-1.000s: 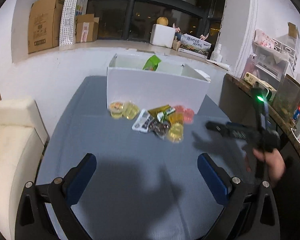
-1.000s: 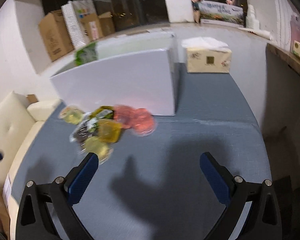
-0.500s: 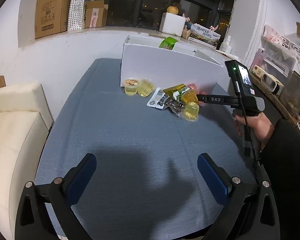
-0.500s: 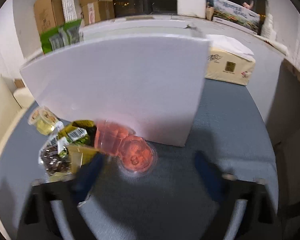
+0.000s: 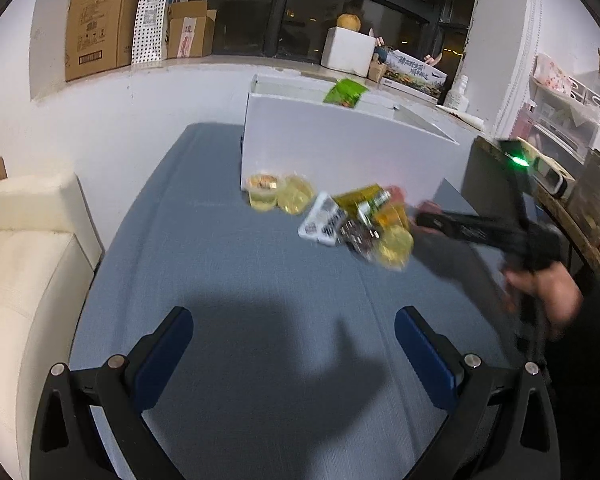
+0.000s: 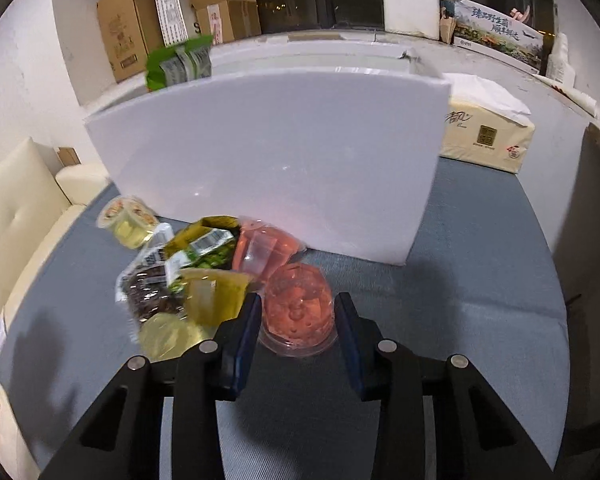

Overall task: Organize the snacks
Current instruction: 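Grasp a pink jelly cup with right tool while left grasps a yellow jelly cup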

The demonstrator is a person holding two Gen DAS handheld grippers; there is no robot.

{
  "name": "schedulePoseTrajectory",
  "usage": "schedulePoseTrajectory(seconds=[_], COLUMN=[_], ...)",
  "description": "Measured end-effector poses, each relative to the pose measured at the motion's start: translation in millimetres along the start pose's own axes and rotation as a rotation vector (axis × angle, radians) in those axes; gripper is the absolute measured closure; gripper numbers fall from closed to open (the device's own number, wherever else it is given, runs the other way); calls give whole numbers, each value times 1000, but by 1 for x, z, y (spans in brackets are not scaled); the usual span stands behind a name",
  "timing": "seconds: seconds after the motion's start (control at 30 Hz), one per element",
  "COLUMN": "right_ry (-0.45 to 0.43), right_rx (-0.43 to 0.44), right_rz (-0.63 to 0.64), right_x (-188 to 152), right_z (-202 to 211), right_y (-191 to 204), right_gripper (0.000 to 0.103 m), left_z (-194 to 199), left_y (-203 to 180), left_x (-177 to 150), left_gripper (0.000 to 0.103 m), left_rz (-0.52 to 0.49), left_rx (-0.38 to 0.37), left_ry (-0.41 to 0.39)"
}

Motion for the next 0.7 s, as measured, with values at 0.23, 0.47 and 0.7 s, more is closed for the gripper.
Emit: schedulePoseTrajectory(seconds=[0.23, 0.47, 0.7], right_ry=[-55, -97, -106], right_rx=[66, 96, 110], right_rz=[-25, -44, -87], right_x=[-23, -39, -52], right_z=[48, 82, 94], right_y=[14, 13, 7], right_gripper=[62, 62, 62], left_z=[-59, -114, -134], left_y=[16, 30, 38], left_x=[51, 83, 97], left_gripper=[0, 1, 3], left_rz=[-13, -23, -26], left_rx=[80, 134, 112], left_ry=[11, 58, 68])
Point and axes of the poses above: each gripper's, at about its wrist camera, not at the fingertips, and z roughly against the way its jaws point, y to its left, x to its top, the point moved 6 cm from there along -z, roughly the way its jaws point, and after that the axes turned 3 degrees about y, right-handed, at the moved point
